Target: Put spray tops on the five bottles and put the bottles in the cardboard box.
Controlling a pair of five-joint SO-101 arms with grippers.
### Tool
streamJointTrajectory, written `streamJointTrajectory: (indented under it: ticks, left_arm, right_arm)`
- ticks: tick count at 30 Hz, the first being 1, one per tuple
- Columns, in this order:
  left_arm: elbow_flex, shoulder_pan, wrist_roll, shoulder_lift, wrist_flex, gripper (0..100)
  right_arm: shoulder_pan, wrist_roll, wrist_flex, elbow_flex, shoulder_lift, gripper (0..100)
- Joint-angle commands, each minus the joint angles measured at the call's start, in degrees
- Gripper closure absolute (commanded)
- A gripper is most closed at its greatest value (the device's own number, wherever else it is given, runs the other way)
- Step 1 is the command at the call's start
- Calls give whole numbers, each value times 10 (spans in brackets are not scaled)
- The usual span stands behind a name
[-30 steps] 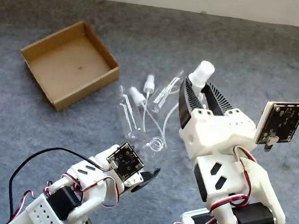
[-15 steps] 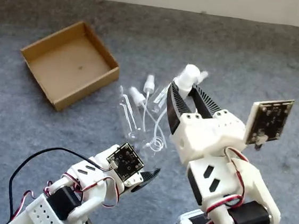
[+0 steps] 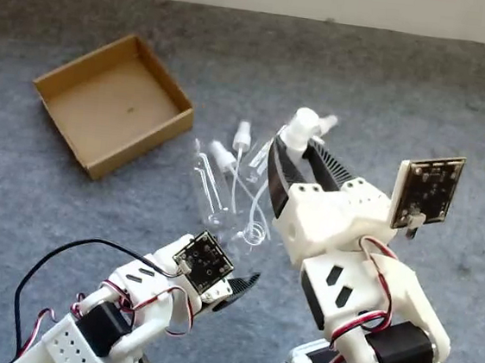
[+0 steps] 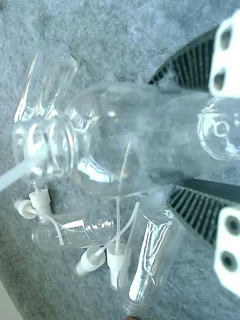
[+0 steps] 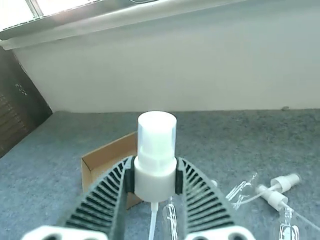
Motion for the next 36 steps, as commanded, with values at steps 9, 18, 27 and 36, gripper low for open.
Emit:
streamJointTrajectory:
  ticks: [9, 18, 27, 36]
  left_arm:
    - [12, -23, -1, -7, -53, 892]
    - [12, -59, -1, -7, -129, 892]
    - [12, -64, -1, -4, -160, 895]
    - [12, -65, 1, -6, -163, 895]
  right_arm:
    - [-8, 0, 13, 83, -2, 989]
    - [-9, 56, 13, 128, -2, 988]
    - [-21, 64, 56, 137, -2, 988]
    - [-53, 65, 97, 133, -2, 987]
